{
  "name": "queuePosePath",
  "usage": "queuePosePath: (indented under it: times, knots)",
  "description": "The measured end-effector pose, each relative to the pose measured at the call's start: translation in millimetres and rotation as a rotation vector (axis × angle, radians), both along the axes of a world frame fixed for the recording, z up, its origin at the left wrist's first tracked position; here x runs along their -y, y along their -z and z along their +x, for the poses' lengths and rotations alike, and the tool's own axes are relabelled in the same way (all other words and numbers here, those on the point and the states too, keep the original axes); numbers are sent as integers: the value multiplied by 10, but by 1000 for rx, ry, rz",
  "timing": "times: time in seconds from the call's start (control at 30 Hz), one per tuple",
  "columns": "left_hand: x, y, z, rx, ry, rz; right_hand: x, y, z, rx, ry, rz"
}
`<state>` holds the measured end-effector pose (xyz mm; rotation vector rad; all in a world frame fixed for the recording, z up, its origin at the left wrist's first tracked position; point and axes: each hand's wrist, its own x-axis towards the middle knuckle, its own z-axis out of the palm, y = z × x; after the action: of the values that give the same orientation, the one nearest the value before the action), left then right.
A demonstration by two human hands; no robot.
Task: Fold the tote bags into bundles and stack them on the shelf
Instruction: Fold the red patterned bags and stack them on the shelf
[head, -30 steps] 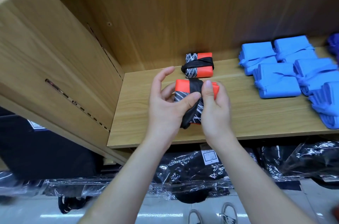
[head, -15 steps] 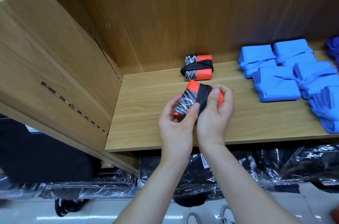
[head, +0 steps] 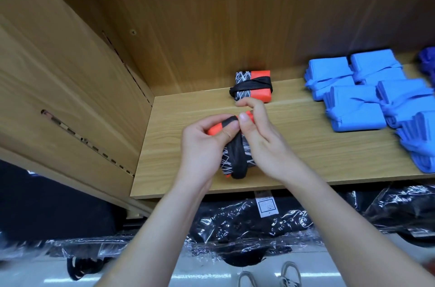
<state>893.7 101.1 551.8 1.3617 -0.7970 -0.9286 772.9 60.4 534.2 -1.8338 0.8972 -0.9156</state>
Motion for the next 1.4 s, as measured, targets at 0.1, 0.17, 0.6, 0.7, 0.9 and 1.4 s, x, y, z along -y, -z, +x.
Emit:
queuePosePath:
  times: [0.1, 0.17, 0.6, 0.7, 0.9, 1.4]
  knots:
    - [22, 52, -15, -113, -77, -24, 19, 51, -54, -53, -7, 84]
    - [36, 107, 12, -59, -25, 12, 80, 93, -105, -30, 37, 44]
    - [96, 278, 25, 312, 214, -53, 224, -28, -194, -300, -170, -64]
    - [106, 315, -38, 343, 165, -107, 221, 43, -166, -233, -90, 17]
    - [186, 294, -8, 180, -34, -22, 255, -14, -320, -178, -198, 255]
    - [156, 176, 63, 48, 407, 163, 439, 147, -481, 170, -21, 464]
